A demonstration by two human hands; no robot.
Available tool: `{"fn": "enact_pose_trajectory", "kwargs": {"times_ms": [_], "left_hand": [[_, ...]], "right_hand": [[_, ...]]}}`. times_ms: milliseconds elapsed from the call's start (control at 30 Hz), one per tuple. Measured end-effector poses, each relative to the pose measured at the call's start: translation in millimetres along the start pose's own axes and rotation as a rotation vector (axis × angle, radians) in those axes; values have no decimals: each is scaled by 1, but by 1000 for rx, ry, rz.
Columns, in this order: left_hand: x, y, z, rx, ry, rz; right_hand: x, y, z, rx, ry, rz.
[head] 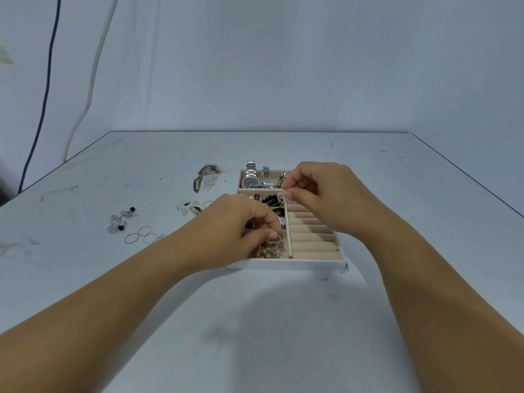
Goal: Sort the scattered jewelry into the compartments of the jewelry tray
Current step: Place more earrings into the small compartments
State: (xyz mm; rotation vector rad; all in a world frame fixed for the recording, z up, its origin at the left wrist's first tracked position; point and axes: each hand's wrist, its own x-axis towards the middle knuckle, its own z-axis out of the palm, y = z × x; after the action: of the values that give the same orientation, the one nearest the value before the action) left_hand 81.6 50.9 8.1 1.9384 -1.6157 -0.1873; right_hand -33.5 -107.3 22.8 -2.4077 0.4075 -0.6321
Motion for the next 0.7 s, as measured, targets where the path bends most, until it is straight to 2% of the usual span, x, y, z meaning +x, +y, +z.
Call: {"fn": "enact_pose_trajectory", "kwargs": {"times_ms": [167,267,700], "left_hand": [[1,-9,3,125,-13,66],[-3,-20,1,167,41,84],[-34,-47,1,233,7,50]], "right_hand": [[0,-1,0,-6,-7,4],[-1,-2,0,-3,-39,14],[-7,-12,5,-34,-379,87]]}}
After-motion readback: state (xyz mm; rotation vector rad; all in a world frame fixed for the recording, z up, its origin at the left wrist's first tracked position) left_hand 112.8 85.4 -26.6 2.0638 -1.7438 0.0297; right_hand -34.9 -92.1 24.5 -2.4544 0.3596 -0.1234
